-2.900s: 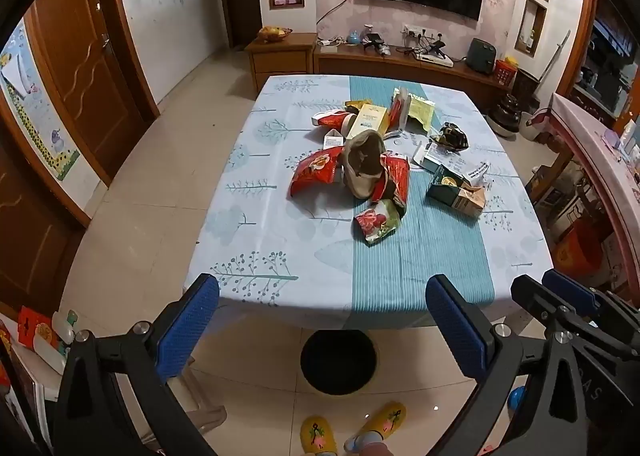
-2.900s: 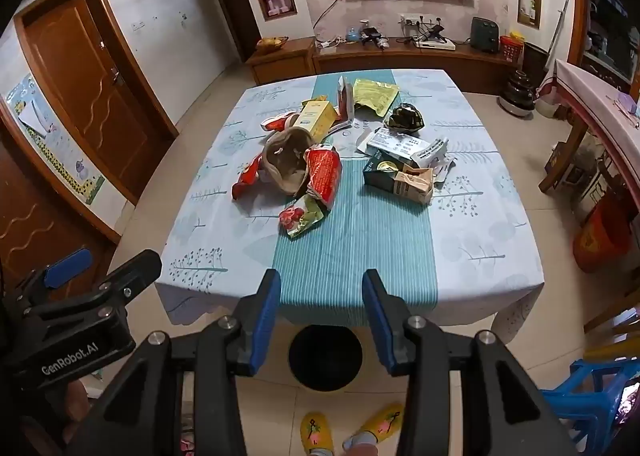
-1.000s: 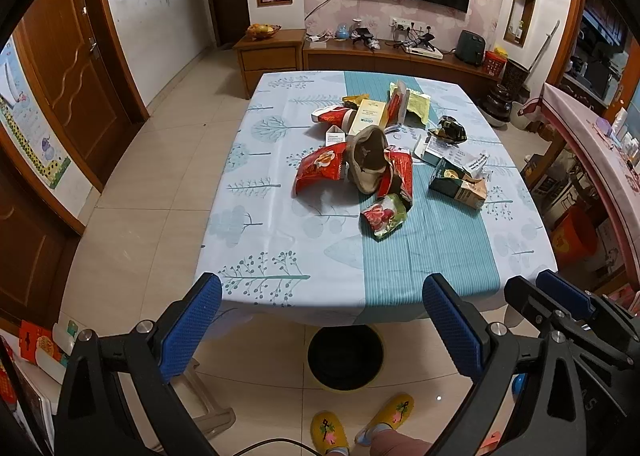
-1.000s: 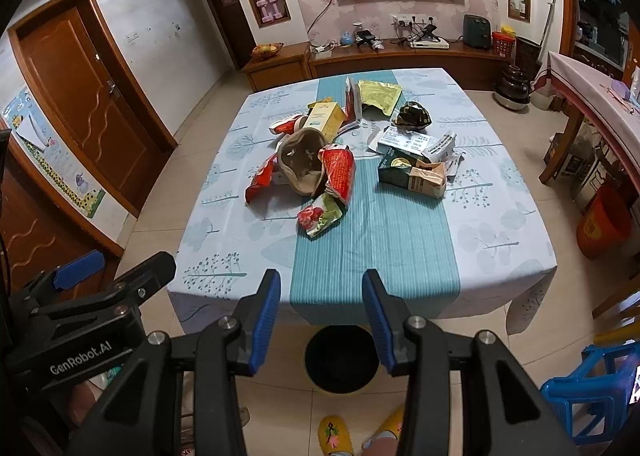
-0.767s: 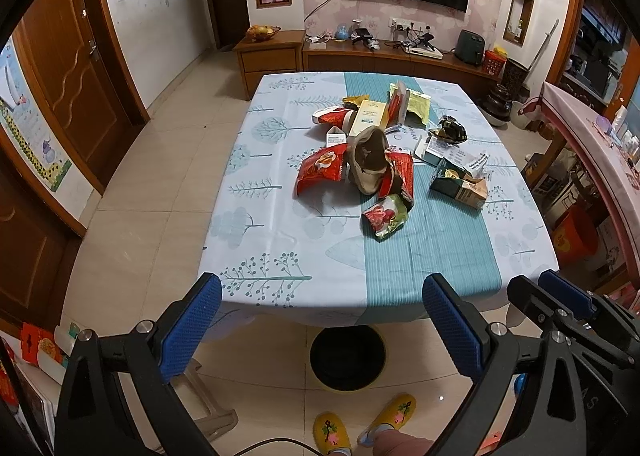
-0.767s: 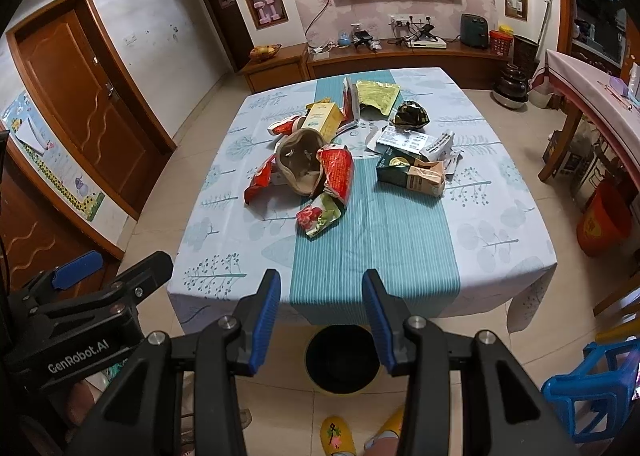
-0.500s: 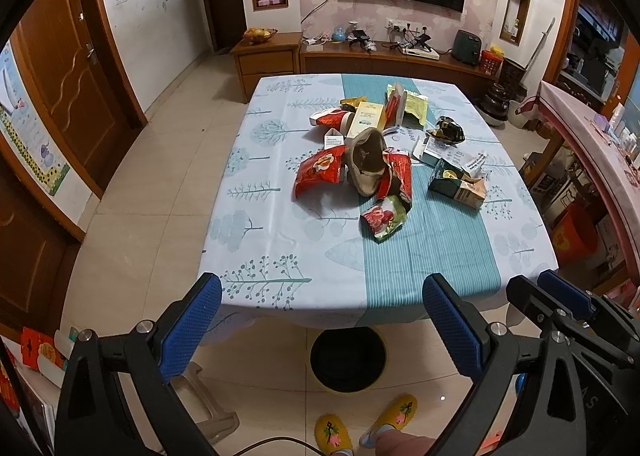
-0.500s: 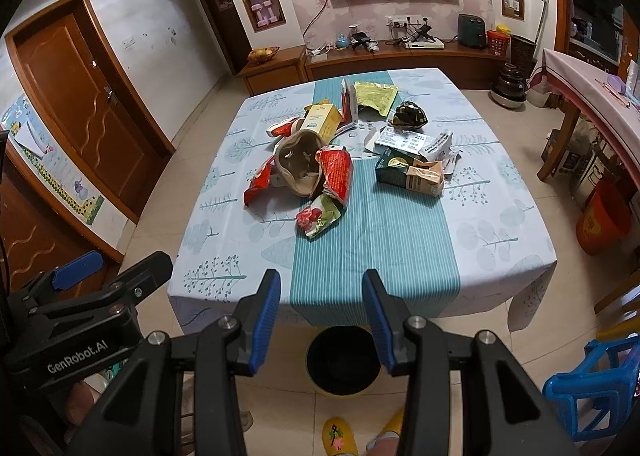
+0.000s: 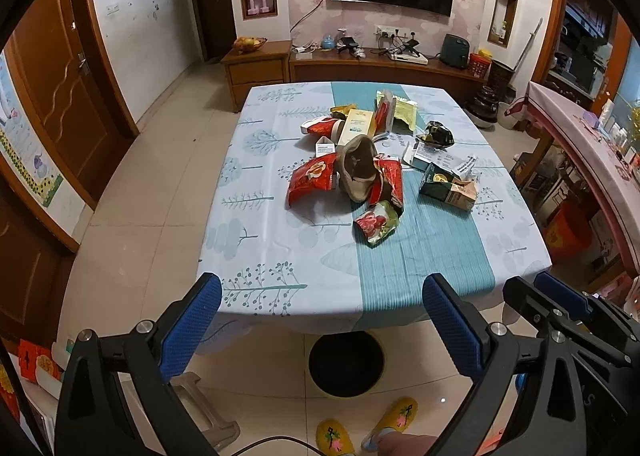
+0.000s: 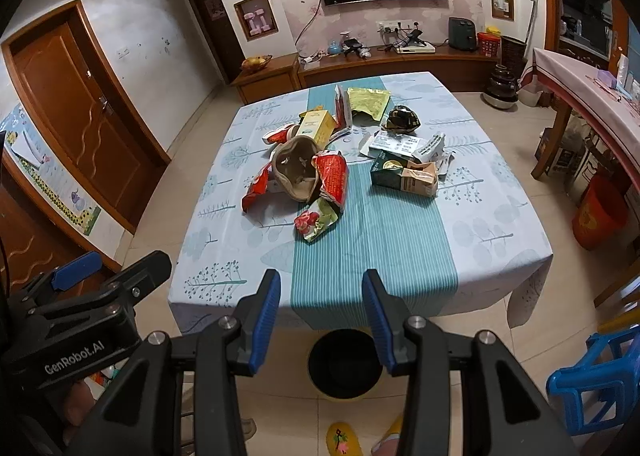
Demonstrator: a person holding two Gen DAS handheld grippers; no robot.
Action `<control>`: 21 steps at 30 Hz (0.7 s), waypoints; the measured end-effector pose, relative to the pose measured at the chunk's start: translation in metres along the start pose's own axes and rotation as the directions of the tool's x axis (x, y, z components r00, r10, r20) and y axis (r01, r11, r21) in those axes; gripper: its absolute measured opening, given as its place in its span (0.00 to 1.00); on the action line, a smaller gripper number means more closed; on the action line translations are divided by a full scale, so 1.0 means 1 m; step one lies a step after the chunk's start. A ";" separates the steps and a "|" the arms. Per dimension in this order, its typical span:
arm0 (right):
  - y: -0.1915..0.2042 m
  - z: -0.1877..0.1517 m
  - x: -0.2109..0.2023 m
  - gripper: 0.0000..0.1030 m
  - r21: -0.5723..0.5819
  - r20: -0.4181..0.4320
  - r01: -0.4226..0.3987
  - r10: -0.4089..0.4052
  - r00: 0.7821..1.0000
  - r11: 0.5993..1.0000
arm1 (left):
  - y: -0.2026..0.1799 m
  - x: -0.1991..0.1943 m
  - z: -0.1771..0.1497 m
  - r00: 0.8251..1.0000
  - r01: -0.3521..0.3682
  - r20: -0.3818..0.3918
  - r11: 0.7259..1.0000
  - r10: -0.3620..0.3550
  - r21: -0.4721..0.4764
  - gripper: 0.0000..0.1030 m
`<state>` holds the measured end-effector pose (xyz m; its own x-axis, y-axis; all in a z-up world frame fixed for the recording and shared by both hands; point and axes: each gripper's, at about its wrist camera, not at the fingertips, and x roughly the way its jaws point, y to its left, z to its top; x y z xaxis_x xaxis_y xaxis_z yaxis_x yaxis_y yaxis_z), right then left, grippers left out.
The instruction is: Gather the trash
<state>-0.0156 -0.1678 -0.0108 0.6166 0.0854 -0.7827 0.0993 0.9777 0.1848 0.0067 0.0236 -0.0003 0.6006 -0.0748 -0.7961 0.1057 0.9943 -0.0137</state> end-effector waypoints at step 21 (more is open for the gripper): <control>-0.026 0.014 -0.008 0.41 0.035 0.029 0.024 -0.025 0.999 0.999 | -0.019 0.009 0.012 1.000 0.012 0.010 0.999 -0.011 -0.032 0.97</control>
<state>-0.0127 -0.1969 -0.0008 0.6364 0.0551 -0.7694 0.1417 0.9721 0.1869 0.0197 0.0035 -0.0004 0.6073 -0.0869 -0.7897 0.0870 0.9953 -0.0426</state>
